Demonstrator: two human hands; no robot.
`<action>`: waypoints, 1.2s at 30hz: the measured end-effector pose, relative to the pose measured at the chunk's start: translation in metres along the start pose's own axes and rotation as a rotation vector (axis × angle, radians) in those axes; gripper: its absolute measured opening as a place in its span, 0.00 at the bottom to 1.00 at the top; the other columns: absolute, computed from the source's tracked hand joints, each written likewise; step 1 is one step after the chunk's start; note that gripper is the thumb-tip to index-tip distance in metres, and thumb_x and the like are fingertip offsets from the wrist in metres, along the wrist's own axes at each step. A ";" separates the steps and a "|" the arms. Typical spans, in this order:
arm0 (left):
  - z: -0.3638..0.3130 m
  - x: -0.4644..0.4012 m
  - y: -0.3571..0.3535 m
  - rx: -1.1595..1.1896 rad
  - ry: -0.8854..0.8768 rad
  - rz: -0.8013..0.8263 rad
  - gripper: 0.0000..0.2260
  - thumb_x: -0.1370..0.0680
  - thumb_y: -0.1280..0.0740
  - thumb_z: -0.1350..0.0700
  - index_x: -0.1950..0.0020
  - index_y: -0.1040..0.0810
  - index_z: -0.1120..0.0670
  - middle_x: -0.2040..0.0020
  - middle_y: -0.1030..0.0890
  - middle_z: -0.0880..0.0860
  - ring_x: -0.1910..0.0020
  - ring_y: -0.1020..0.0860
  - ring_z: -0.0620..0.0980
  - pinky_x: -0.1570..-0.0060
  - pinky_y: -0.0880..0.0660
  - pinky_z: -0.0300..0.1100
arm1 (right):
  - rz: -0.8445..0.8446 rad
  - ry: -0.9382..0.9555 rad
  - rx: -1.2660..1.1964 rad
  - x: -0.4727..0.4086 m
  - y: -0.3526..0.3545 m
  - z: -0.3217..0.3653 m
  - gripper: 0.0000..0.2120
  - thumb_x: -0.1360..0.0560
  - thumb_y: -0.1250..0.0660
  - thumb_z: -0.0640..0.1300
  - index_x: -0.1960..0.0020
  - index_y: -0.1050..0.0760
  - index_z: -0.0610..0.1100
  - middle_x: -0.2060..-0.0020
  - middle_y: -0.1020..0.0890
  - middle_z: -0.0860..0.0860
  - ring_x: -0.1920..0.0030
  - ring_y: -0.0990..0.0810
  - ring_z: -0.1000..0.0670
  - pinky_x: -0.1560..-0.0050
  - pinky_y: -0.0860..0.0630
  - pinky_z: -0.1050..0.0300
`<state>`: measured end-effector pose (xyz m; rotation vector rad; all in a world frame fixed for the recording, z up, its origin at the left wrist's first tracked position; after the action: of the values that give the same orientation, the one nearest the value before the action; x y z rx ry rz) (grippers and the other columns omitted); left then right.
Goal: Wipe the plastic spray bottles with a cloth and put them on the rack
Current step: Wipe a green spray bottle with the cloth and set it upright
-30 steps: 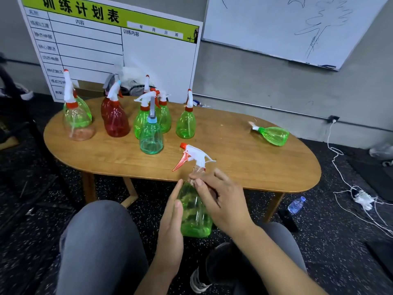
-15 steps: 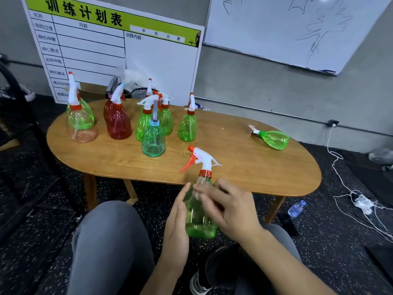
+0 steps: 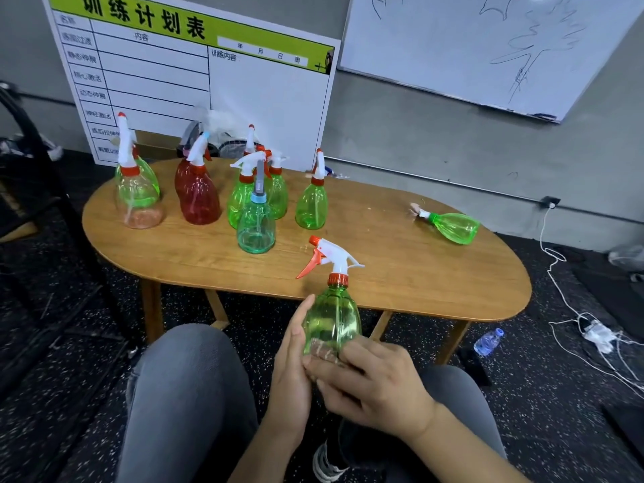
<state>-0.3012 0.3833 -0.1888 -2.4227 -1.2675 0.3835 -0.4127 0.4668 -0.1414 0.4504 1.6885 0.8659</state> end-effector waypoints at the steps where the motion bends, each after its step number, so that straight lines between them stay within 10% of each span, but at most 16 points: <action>1: 0.002 -0.001 0.000 -0.030 0.003 -0.003 0.20 0.10 0.52 0.52 0.22 0.29 0.44 0.34 0.15 0.50 0.33 0.18 0.53 0.35 0.22 0.46 | -0.016 -0.042 -0.001 -0.004 0.000 -0.006 0.10 0.20 0.30 0.48 0.41 0.13 0.51 0.56 0.26 0.55 0.60 0.23 0.53 0.65 0.24 0.60; 7: 0.009 -0.002 -0.002 -0.120 0.011 -0.010 0.21 0.16 0.46 0.42 0.24 0.26 0.39 0.27 0.21 0.45 0.28 0.22 0.49 0.27 0.27 0.60 | -0.104 -0.570 -0.129 -0.033 -0.001 -0.043 0.15 0.17 0.38 0.55 0.40 0.14 0.53 0.62 0.27 0.60 0.68 0.28 0.60 0.70 0.32 0.63; 18: 0.002 0.000 0.002 0.033 0.023 0.015 0.20 0.11 0.52 0.52 0.21 0.30 0.48 0.33 0.16 0.51 0.34 0.17 0.53 0.39 0.20 0.43 | -0.004 -0.010 -0.019 0.006 -0.004 0.005 0.11 0.21 0.28 0.47 0.41 0.13 0.51 0.56 0.28 0.54 0.60 0.25 0.53 0.65 0.26 0.61; 24: 0.003 0.000 -0.001 -0.136 0.025 0.030 0.23 0.16 0.46 0.33 0.24 0.27 0.38 0.31 0.18 0.44 0.32 0.19 0.50 0.33 0.22 0.55 | -0.167 -0.480 -0.161 -0.015 -0.001 -0.036 0.12 0.17 0.35 0.52 0.40 0.14 0.52 0.61 0.28 0.58 0.66 0.30 0.59 0.71 0.28 0.58; 27: -0.001 0.005 -0.004 -0.206 -0.006 0.073 0.37 0.28 0.34 0.22 0.23 0.29 0.38 0.30 0.20 0.38 0.31 0.20 0.44 0.34 0.21 0.46 | -0.169 -0.622 -0.273 -0.016 -0.004 -0.047 0.14 0.17 0.36 0.54 0.38 0.15 0.53 0.63 0.28 0.59 0.66 0.27 0.57 0.70 0.29 0.57; 30: -0.003 0.007 -0.007 -0.199 -0.028 0.101 0.42 0.32 0.25 0.26 0.22 0.31 0.38 0.30 0.20 0.39 0.31 0.21 0.43 0.35 0.21 0.41 | -0.206 -0.672 -0.415 -0.015 -0.003 -0.048 0.14 0.17 0.36 0.53 0.36 0.16 0.53 0.62 0.25 0.60 0.65 0.27 0.54 0.66 0.30 0.57; 36: 0.000 0.003 -0.005 -0.096 0.018 0.101 0.28 0.25 0.28 0.37 0.25 0.28 0.30 0.28 0.20 0.49 0.29 0.21 0.53 0.29 0.26 0.63 | -0.336 -0.754 -0.496 -0.017 -0.004 -0.050 0.12 0.17 0.33 0.45 0.38 0.15 0.50 0.60 0.22 0.58 0.62 0.25 0.52 0.59 0.29 0.58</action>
<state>-0.3031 0.3885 -0.1870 -2.5723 -1.1839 0.3355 -0.4546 0.4369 -0.1280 0.1117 0.7864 0.7063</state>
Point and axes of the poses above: each hand's wrist, its own x-axis away from the middle knuckle, its own y-axis out of the back of the hand, z = x × y, the point moved 1 cm from there along -x, towards the middle knuckle
